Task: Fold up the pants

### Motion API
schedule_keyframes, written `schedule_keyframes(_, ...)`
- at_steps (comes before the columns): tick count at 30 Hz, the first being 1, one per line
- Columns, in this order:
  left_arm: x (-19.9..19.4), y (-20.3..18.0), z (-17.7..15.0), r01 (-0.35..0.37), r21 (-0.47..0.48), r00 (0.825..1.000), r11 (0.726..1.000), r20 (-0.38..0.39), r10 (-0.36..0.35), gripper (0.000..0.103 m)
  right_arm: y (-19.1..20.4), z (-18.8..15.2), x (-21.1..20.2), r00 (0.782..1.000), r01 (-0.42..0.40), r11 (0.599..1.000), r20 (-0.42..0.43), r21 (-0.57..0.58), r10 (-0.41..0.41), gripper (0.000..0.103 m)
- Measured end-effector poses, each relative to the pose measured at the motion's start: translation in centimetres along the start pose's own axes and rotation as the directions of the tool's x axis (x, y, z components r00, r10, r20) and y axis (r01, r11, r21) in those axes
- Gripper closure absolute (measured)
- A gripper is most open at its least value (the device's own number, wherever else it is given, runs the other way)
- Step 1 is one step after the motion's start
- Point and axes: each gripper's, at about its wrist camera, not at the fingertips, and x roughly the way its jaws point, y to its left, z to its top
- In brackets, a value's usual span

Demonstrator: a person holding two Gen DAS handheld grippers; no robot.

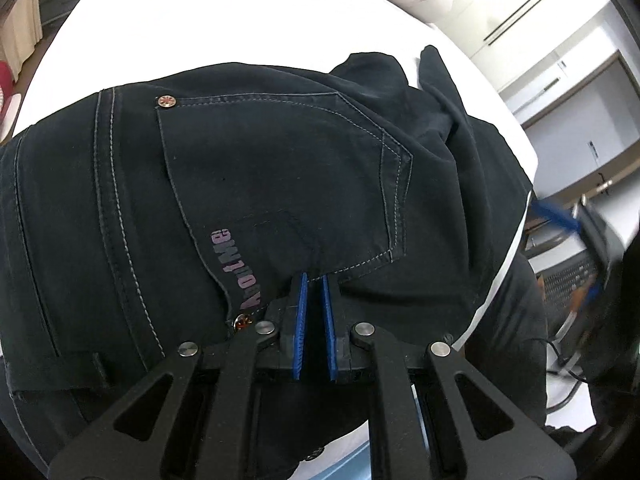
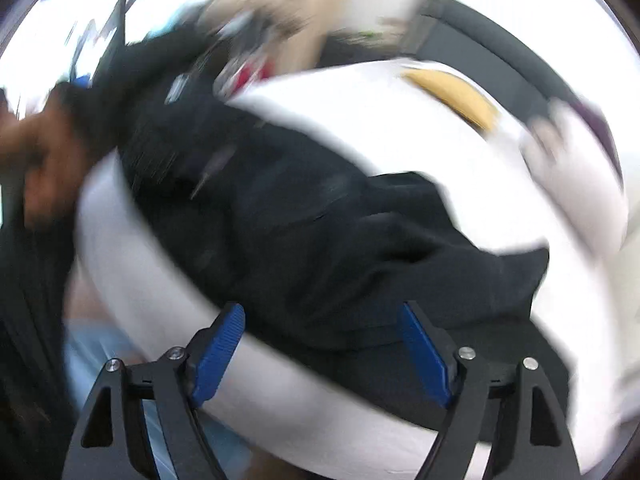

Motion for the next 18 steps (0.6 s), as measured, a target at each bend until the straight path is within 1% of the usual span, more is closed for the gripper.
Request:
schedule_keyframes(1,0.1,0.0,-0.2,-0.007,-0.002,1.000,1.000,0.003,0.007,0.095,-2.4,0.2,-0.4,1.000,-0.016,0.995,0.017,0.098,0.014,0.022)
schedule_keyframes(2,0.1,-0.1,-0.2,-0.011,-0.006,1.000,1.000,0.005,0.011,0.095,-5.4,0.2,-0.7,0.999,-0.039,0.976,0.040,0.215,0.031,0.022)
schedule_keyframes(3,0.3,-0.1,-0.5,-0.015,-0.010,1.000,1.000,0.006,0.015,0.095,-9.0,0.1,-1.0,0.996,-0.074,0.934,0.073,0.350,0.052,0.022)
schedule_keyframes(4,0.3,-0.1,-0.6,-0.019,-0.017,1.000,1.000,0.006,0.019,0.095,-12.0,-0.3,-1.1,0.991,-0.114,0.883,0.109,0.456,0.072,0.022)
schedule_keyframes(5,0.3,-0.2,-0.5,-0.022,-0.020,1.000,1.000,0.006,0.023,0.095,-16.2,-1.2,-1.0,0.980,-0.184,0.787,0.175,0.588,0.099,0.022)
schedule_keyframes(6,0.5,-0.3,-0.6,-0.027,-0.021,1.000,0.999,0.006,0.027,0.095,-19.1,-1.8,-0.7,0.969,-0.232,0.709,0.221,0.666,0.109,0.023)
schedule_keyframes(7,0.6,-0.5,-0.6,-0.035,-0.019,0.999,0.999,0.007,0.035,0.095,-22.0,-2.6,-0.2,0.958,-0.274,0.624,0.262,0.732,0.113,0.025)
schedule_keyframes(8,0.7,-0.5,-0.5,-0.039,-0.018,0.999,0.999,0.007,0.039,0.095,-25.1,-3.4,0.6,0.949,-0.307,0.527,0.294,0.793,0.111,0.027)
schedule_keyframes(9,0.9,-0.7,-0.4,-0.044,-0.018,0.999,0.999,0.007,0.044,0.095,-27.8,-4.2,1.6,0.945,-0.322,0.440,0.309,0.838,0.103,0.032)
schedule_keyframes(12,1.2,-0.6,-0.1,-0.046,-0.032,0.999,0.998,0.004,0.046,0.095,-33.7,-6.2,5.6,0.938,-0.345,0.245,0.327,0.906,0.112,0.042)
schedule_keyframes(13,1.2,-0.6,0.0,-0.045,-0.036,0.999,0.998,0.002,0.045,0.095,-34.7,-6.6,6.9,0.938,-0.342,0.203,0.322,0.918,0.128,0.045)
schedule_keyframes(14,1.2,-0.5,0.1,-0.044,-0.038,0.999,0.998,0.000,0.044,0.095,-36.0,-7.1,8.7,0.938,-0.335,0.144,0.315,0.931,0.148,0.047)
schedule_keyframes(16,1.3,-0.3,0.3,-0.041,-0.045,0.999,0.998,-0.004,0.041,0.095,-37.3,-8.0,11.3,0.938,-0.314,0.067,0.298,0.947,0.178,0.048)
schedule_keyframes(17,1.3,-0.3,0.4,-0.041,-0.046,0.999,0.998,-0.005,0.041,0.095,-37.5,-8.2,12.3,0.938,-0.298,0.037,0.285,0.954,0.196,0.048)
schedule_keyframes(18,1.5,-0.4,0.7,-0.042,-0.048,0.999,0.998,-0.007,0.041,0.095,-37.8,-8.3,13.1,0.937,-0.291,0.020,0.280,0.957,0.209,0.048)
